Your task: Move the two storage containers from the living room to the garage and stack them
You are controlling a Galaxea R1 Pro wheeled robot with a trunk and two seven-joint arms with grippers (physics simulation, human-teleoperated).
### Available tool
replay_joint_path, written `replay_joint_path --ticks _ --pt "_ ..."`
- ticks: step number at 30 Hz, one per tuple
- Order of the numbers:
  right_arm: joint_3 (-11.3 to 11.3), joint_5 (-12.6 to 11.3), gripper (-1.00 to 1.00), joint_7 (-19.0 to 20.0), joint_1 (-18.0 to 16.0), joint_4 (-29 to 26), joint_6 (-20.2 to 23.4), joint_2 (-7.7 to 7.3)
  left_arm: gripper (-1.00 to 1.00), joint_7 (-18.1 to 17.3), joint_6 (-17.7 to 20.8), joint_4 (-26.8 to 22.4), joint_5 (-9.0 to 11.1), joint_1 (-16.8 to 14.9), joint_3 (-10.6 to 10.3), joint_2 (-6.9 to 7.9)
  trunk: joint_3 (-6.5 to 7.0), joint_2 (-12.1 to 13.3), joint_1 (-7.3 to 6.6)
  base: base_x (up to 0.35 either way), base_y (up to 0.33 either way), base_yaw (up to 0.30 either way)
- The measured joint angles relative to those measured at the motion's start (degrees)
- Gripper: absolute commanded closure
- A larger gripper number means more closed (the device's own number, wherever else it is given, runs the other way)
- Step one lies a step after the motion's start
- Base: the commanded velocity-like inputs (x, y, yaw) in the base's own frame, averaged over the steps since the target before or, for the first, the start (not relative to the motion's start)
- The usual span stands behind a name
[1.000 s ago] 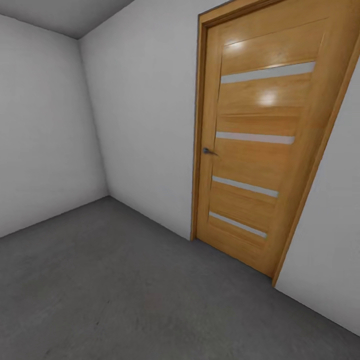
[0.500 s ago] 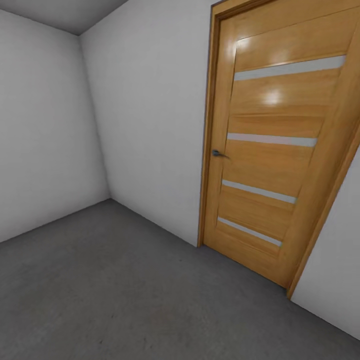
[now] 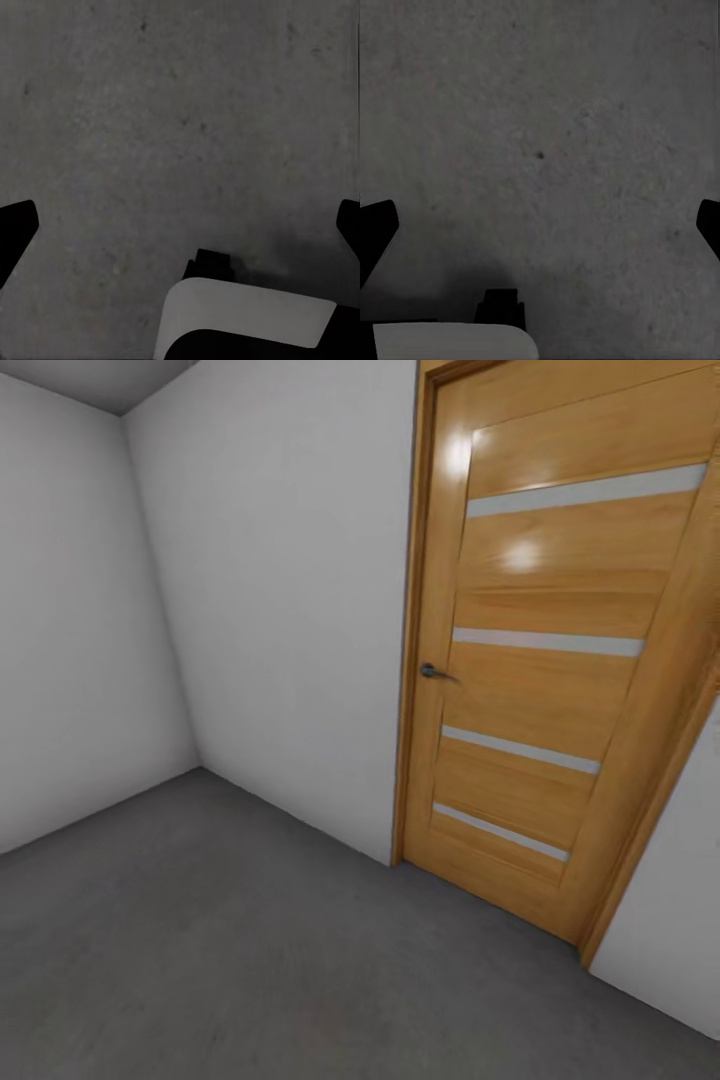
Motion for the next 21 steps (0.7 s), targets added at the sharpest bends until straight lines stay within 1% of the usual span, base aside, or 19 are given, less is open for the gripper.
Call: replay_joint_path --ticks 3,4,5,6,7,10,11,13,16,18,20,21 --pt "-0.1 0.0 -1.00 0.3 0.0 1.3 -0.3 0.03 -1.00 0.0 -0.1 0.0 0.0 0.0 -0.1 0.00 0.00 0.0 0.00 0.270 0.169 -0.274" --pt "-0.1 0.0 -1.00 0.4 0.0 2.7 -1.4 0.05 -1.00 0.0 -0.2 0.0 0.0 0.0 -0.2 -0.05 0.00 0.0 0.00 0.270 0.167 -0.276" --pt "-0.1 0.0 -1.00 0.5 0.0 4.2 -3.4 0.08 -1.00 -0.1 -0.5 0.0 0.0 0.0 -0.3 -0.09 0.00 0.0 0.00 0.270 0.166 -0.276" --pt "-0.1 0.0 -1.00 0.5 0.1 6.2 -6.5 0.15 -1.00 -0.1 -1.0 0.0 0.0 0.0 -0.4 -0.14 -0.01 0.0 0.00 0.270 0.166 -0.276" --pt "-0.1 0.0 -1.00 0.6 0.1 7.5 -8.6 0.19 -1.00 -0.1 -1.2 -0.1 0.0 0.0 -0.4 -0.18 0.00 0.0 0.00 0.270 0.165 -0.277" --pt "0.0 0.1 -1.00 0.6 0.1 16.7 -21.6 0.37 -1.00 0.0 -1.9 -0.5 -0.1 0.0 -0.6 -0.36 -0.01 0.0 0.00 0.270 0.164 -0.277" --pt "0.0 0.1 -1.00 0.6 0.1 18.3 -23.5 0.38 -1.00 0.0 -2.0 -0.5 -0.1 0.0 -0.6 -0.38 -0.01 0.0 0.00 0.270 0.162 -0.277" --pt "0.0 0.3 -1.00 0.6 0.1 23.8 -29.8 0.41 -1.00 0.0 -2.2 -0.7 -0.1 0.0 -0.6 -0.43 -0.01 0.0 0.00 0.270 0.159 -0.277" --pt "0.0 0.2 -1.00 0.6 0.2 30.0 -38.9 0.32 -1.00 0.0 -2.6 -1.1 -0.2 0.0 -0.7 -0.45 -0.01 0.0 0.00 0.270 0.155 -0.277" --pt "0.0 0.1 -1.00 0.5 0.7 33.2 -45.5 0.28 -1.00 0.0 -4.2 -1.3 -0.2 0.0 -0.7 -0.51 -0.01 0.0 0.00 0.275 0.140 -0.277" --pt "0.0 0.0 -1.00 0.5 1.8 34.2 -48.2 0.27 -1.00 0.1 -5.1 -1.4 -0.2 0.0 -0.8 -0.68 -0.01 0.0 0.00 0.277 0.133 -0.277" --pt "0.0 0.0 -1.00 0.5 2.1 34.4 -48.6 0.27 -1.00 0.1 -5.3 -1.4 -0.2 0.0 -0.8 -0.74 -0.01 0.0 0.00 0.279 0.130 -0.277"
